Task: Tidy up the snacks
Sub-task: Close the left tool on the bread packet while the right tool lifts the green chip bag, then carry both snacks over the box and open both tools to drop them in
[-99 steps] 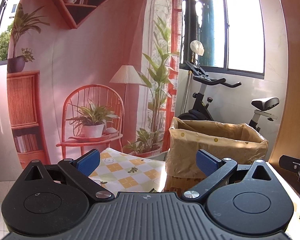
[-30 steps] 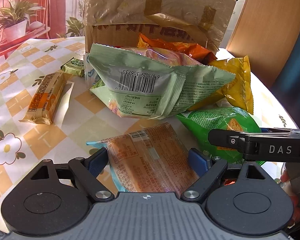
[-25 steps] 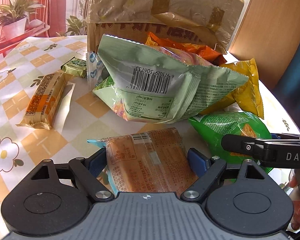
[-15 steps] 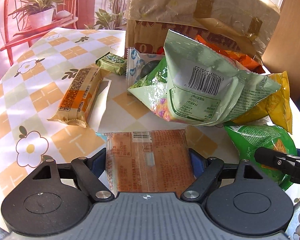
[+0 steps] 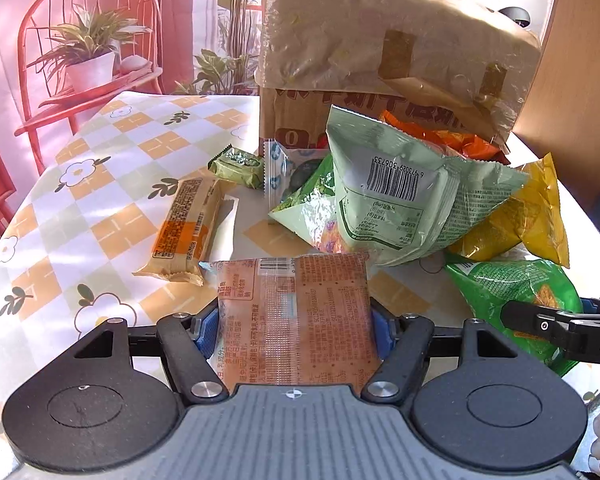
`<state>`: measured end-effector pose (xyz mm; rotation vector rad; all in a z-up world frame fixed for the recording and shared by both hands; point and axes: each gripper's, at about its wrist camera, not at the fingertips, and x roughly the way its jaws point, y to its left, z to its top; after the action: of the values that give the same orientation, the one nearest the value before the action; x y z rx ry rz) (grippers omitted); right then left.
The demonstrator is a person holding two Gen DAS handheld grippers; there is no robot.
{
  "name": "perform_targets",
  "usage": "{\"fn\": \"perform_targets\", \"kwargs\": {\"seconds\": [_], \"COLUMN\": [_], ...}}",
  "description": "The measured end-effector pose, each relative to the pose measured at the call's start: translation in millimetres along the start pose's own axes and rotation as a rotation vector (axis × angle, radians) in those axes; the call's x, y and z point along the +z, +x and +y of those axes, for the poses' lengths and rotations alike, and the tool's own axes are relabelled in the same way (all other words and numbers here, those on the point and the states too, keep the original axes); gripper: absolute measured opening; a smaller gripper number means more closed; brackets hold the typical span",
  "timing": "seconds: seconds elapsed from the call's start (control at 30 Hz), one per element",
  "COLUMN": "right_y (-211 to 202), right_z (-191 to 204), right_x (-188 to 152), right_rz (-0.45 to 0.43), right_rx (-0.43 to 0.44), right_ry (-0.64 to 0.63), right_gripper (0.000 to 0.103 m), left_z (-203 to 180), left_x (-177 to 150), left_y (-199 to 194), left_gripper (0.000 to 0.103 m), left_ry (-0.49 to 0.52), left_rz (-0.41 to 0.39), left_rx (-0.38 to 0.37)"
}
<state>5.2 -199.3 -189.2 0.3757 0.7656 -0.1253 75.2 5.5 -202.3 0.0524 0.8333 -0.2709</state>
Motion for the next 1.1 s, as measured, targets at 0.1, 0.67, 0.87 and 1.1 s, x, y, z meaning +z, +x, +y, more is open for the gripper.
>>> {"fn": "perform_targets", "kwargs": {"seconds": [0.1,0.67,0.87,1.1], "right_y": [-4.1,-49.7,-70.4,-82.8], "right_z": [3.1,33.5,29.2,26.3], "right_x": [1.0,6.1,24.0,55.0], "right_rz": [-0.007,-0.123,-0.212,-0.302], "right_rx": [0.008,0.017,0.019,0.016], "right_ry": [-0.011,-0.105,-0.094,-0.123], "right_gripper": [0.086,0.085,0.085,0.086], "left_z": [1.6,-11.3,-15.3,-21.9], "left_x": [4.0,26.9,41.1,61.7], "left_y": [-12.3,-85.8,-92.5,-90.6], "left_gripper": [0.073,0.073,0.073,0.073], "left_ry": [-0.001,0.007,0.001,0.023], "left_rz": [-0.027,-0.248,-0.298,-0.336], "left_rx": [0.022,0.077,0.081,0.070]}}
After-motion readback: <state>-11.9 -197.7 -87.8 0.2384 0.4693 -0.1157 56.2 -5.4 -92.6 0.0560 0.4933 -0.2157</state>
